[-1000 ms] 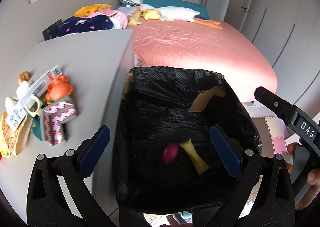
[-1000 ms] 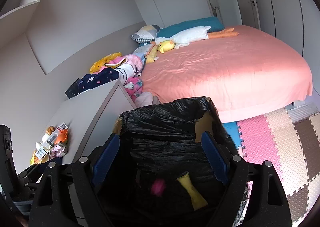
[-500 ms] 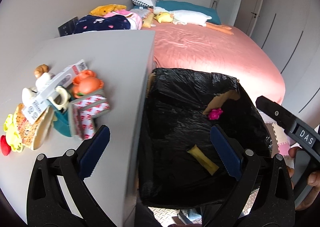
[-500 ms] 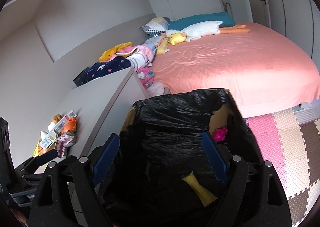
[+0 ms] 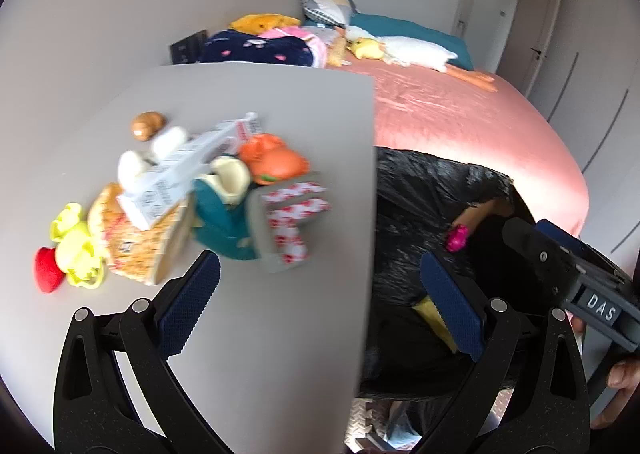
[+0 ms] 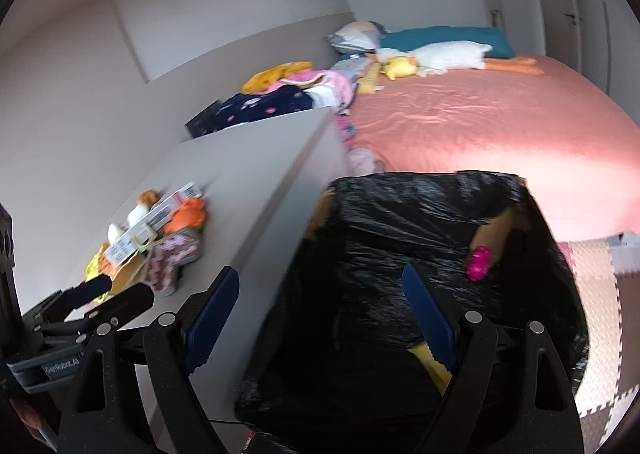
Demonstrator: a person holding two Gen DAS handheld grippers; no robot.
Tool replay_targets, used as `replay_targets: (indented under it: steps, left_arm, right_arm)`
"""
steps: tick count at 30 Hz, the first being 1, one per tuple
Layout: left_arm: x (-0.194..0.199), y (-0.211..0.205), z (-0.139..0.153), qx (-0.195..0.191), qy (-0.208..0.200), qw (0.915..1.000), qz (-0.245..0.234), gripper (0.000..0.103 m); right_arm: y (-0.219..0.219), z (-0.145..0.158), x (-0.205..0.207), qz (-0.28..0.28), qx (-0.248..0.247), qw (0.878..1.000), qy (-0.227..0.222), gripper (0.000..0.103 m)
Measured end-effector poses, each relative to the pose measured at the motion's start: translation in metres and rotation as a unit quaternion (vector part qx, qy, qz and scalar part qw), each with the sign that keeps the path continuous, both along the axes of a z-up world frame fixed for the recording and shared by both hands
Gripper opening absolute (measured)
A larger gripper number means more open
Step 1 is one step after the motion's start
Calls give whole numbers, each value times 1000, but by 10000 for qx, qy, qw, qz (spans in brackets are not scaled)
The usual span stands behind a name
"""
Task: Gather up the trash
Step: 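Move both open tools back over the table, then grasp the red-and-white tape box with the right tool while the left tool grasps the red heart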
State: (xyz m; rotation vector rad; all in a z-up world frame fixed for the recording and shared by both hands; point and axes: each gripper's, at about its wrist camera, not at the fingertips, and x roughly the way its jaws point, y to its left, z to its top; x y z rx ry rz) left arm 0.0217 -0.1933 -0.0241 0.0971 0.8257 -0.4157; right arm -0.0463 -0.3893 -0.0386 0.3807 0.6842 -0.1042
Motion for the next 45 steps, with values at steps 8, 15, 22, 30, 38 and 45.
replay_targets:
  steps: [8, 15, 22, 30, 38, 45]
  left_arm:
    - [8, 51, 6, -40, -111, 9985, 538, 97]
    - [15, 85, 4, -97, -67, 9959, 902, 97]
    - [24, 109, 5, -114, -70, 9934, 1141, 97]
    - [36, 152, 2, -47, -33, 9875, 1574, 97]
    - [44, 195, -9, -109, 87, 9814, 1916, 97]
    - [50, 213, -18, -10, 137, 9777, 2096, 97]
  right_arm:
    - [49, 5, 24, 605, -84, 9981, 1, 84]
    - [87, 1, 43, 1035, -89, 9946, 88, 84]
    - [113, -7, 59, 1304, -109, 9912, 207, 84]
    - [134, -19, 80, 1440, 26, 9890, 337, 77]
    - [140, -28, 94, 1286, 157, 9908, 396, 64]
    - [143, -30, 101, 1207, -20, 9920, 374, 47]
